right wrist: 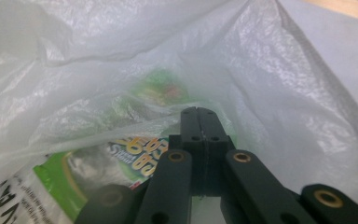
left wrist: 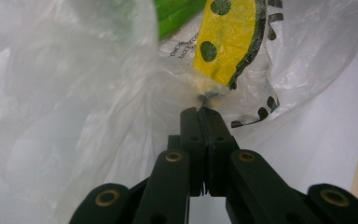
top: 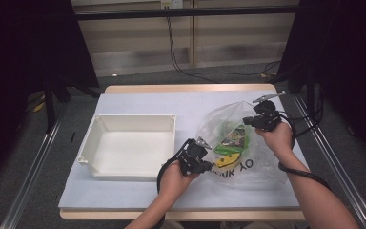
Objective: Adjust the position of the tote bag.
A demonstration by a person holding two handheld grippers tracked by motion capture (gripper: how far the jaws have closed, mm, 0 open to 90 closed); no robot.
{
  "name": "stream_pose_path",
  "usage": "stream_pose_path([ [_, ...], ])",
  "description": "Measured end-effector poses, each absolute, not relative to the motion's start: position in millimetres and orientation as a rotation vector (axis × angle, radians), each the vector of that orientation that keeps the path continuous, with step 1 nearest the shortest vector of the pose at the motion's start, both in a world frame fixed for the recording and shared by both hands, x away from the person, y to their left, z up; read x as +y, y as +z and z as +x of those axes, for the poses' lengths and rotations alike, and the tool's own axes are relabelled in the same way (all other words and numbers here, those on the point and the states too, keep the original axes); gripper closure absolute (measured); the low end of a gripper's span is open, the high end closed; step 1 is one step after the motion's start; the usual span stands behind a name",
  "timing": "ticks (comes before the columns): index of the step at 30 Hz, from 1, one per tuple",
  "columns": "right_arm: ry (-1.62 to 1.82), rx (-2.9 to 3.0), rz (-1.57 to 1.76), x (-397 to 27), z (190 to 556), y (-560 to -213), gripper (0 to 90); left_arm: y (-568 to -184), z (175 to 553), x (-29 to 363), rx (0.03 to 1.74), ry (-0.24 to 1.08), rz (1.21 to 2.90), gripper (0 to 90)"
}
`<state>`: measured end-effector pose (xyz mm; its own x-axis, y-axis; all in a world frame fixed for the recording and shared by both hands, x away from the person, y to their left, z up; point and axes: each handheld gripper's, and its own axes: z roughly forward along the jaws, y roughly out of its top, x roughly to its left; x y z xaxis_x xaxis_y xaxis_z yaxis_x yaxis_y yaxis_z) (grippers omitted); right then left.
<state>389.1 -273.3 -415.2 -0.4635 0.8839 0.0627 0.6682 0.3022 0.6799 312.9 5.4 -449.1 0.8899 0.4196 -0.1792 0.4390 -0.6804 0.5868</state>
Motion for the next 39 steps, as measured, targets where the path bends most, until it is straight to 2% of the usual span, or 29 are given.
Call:
stream_pose_path([
  [13,0.897,2.204,1.513,-297,402,-446,90.0,-449,313,1,0.588,-0.052,2.424,89.4],
  [16,0.886,2.178,1.508,-297,402,-450,82.4,-450,312,2,0.594,-0.055,2.412,89.1],
  [20,0.917,2.205,1.516,-297,407,-452,63.1,-448,313,4,0.583,-0.057,2.416,88.6],
  [24,0.901,2.238,1.525,-292,411,-457,61.1,-447,312,5,0.586,-0.054,2.407,87.9],
  [30,0.951,2.306,1.531,-290,413,-464,67.4,-445,310,11,0.594,-0.043,2.392,87.1],
  [36,1.042,2.366,1.51,-285,406,-463,85.8,-440,307,16,0.641,-0.031,2.342,87.1],
  [39,1.041,2.391,1.486,-280,401,-462,89.4,-436,307,18,0.609,-0.017,2.352,87.2],
])
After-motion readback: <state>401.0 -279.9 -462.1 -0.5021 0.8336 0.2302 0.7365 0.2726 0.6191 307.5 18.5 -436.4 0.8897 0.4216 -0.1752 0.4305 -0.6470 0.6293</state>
